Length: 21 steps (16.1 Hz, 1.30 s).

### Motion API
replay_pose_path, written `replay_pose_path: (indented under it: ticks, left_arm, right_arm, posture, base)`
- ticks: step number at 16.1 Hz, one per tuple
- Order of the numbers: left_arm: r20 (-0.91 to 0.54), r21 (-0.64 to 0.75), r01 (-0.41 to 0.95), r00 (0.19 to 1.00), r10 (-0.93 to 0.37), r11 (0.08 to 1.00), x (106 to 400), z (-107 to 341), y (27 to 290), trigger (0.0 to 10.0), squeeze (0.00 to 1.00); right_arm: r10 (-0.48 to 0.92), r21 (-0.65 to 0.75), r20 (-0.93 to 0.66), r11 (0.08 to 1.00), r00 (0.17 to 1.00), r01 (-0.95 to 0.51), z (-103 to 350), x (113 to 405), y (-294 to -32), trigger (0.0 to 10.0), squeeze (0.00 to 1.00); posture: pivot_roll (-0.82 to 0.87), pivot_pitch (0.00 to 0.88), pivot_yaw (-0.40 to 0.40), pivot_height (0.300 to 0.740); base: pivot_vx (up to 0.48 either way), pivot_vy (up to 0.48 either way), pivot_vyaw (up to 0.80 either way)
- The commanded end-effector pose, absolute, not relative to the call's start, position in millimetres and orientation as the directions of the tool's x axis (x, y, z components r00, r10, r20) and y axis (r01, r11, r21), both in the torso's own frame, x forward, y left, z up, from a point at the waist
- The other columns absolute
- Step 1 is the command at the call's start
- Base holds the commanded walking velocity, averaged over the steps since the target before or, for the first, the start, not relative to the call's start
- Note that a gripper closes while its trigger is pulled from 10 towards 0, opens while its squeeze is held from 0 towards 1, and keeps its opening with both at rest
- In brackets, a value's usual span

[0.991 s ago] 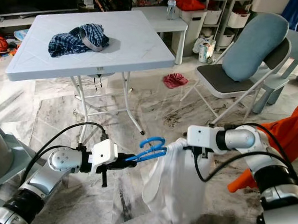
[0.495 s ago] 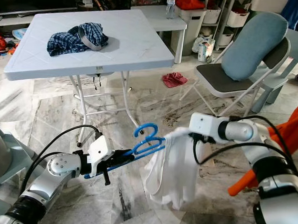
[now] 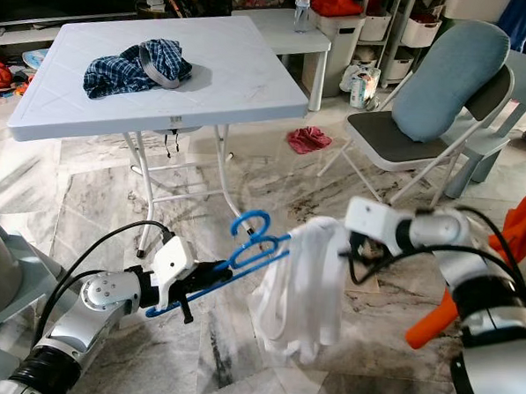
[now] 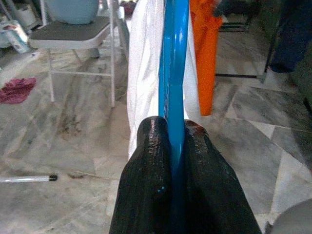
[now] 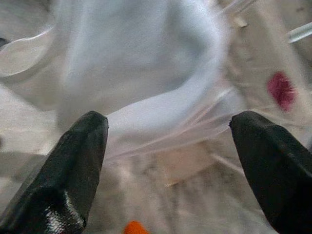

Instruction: Hang hanger

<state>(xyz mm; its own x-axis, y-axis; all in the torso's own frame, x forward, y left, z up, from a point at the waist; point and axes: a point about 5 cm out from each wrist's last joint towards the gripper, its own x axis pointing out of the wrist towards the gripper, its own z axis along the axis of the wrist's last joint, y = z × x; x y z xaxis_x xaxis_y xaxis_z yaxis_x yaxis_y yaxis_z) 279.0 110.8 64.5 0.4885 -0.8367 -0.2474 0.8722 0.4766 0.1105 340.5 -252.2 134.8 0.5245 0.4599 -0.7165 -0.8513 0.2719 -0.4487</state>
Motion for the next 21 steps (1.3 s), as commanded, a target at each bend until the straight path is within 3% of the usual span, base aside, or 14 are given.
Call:
replay_pose_path:
  ticks: [1, 2, 4, 6, 7, 8, 10, 12, 14, 16, 18, 19, 21]
  left_arm:
    - [-0.187, 0.145, 0.853, 0.522, -0.832, 0.502, 290, 80, 109, 0.0, 0.00]
    - [-0.159, 0.130, 0.821, 0.570, -0.806, 0.555, 295, 83, 109, 0.0, 0.00]
    - [-0.136, 0.110, 0.810, 0.586, -0.799, 0.576, 296, 85, 108, 0.0, 0.00]
    - [-0.081, 0.058, 0.774, 0.633, -0.770, 0.631, 301, 90, 104, 0.0, 0.00]
    - [-0.071, 0.055, 0.775, 0.632, -0.771, 0.630, 302, 92, 102, 0.0, 0.00]
    - [-0.069, 0.051, 0.783, 0.622, -0.780, 0.620, 301, 93, 101, 0.8, 0.00]
    - [-0.069, 0.052, 0.804, 0.594, -0.801, 0.592, 300, 94, 95, 1.3, 0.00]
    - [-0.066, 0.052, 0.823, 0.568, -0.820, 0.566, 300, 96, 89, 1.7, 0.00]
    - [-0.069, 0.049, 0.838, 0.545, -0.836, 0.543, 298, 96, 86, 3.2, 0.00]
    - [-0.066, 0.048, 0.842, 0.540, -0.839, 0.538, 297, 97, 85, 3.3, 0.00]
    - [-0.060, 0.038, 0.851, 0.526, -0.848, 0.525, 296, 98, 83, 4.4, 0.00]
    - [-0.060, 0.035, 0.852, 0.523, -0.850, 0.522, 295, 98, 83, 4.5, 0.00]
    - [-0.060, 0.031, 0.853, 0.522, -0.851, 0.521, 295, 98, 84, 4.4, 0.00]
  right_arm:
    - [0.469, -0.455, -0.699, 0.290, 0.540, -0.842, 143, 341, -256, 10.0, 1.00]
    - [0.456, -0.454, -0.681, 0.351, 0.572, -0.819, 139, 341, -259, 10.0, 1.00]
    - [0.452, -0.441, -0.673, 0.389, 0.585, -0.809, 135, 339, -260, 10.0, 1.00]
    - [0.506, -0.341, -0.618, 0.517, 0.601, -0.785, 118, 334, -247, 10.0, 1.00]
    - [0.522, -0.293, -0.577, 0.586, 0.628, -0.756, 110, 333, -238, 10.0, 1.00]
    - [0.530, -0.259, -0.553, 0.624, 0.643, -0.737, 106, 333, -233, 10.0, 1.00]
    - [0.542, -0.159, -0.476, 0.722, 0.693, -0.673, 98, 334, -217, 10.0, 1.00]
    - [0.517, -0.095, -0.418, 0.793, 0.748, -0.601, 92, 335, -202, 10.0, 0.01]
    - [0.469, -0.058, -0.370, 0.850, 0.802, -0.524, 94, 340, -191, 10.0, 0.00]
    - [0.467, -0.059, -0.365, 0.852, 0.805, -0.521, 94, 342, -186, 10.0, 0.00]
    - [0.488, -0.051, -0.366, 0.840, 0.792, -0.541, 91, 340, -177, 10.0, 0.00]
    - [0.479, -0.056, -0.363, 0.845, 0.799, -0.532, 90, 340, -176, 0.0, 0.00]
    - [0.462, -0.065, -0.360, 0.854, 0.811, -0.516, 91, 341, -178, 0.0, 0.00]
  posture:
    - [-0.15, 0.000, -0.011, 0.740]
    - [-0.15, 0.000, -0.012, 0.740]
    - [-0.15, 0.000, -0.015, 0.740]
    - [-0.15, 0.000, -0.015, 0.740]
    - [-0.15, 0.000, -0.016, 0.740]
    - [-0.15, 0.000, -0.017, 0.740]
    - [-0.15, 0.000, -0.016, 0.740]
    - [-0.14, 0.000, -0.015, 0.740]
    - [-0.14, 0.000, -0.015, 0.740]
    - [-0.14, 0.000, -0.016, 0.740]
    - [-0.13, 0.000, -0.015, 0.740]
    - [-0.13, 0.000, -0.015, 0.740]
    - [-0.13, 0.000, -0.015, 0.740]
  base:
    - [0.000, 0.000, 0.00]
    - [0.000, 0.000, 0.00]
    - [0.000, 0.000, 0.00]
    - [0.000, 0.000, 0.00]
    - [0.000, 0.000, 0.00]
    - [0.000, 0.000, 0.00]
    - [0.000, 0.000, 0.00]
    - [0.000, 0.000, 0.00]
    - [0.000, 0.000, 0.00]
    - [0.000, 0.000, 0.00]
    - [0.000, 0.000, 0.00]
    - [0.000, 0.000, 0.00]
    - [0.000, 0.000, 0.00]
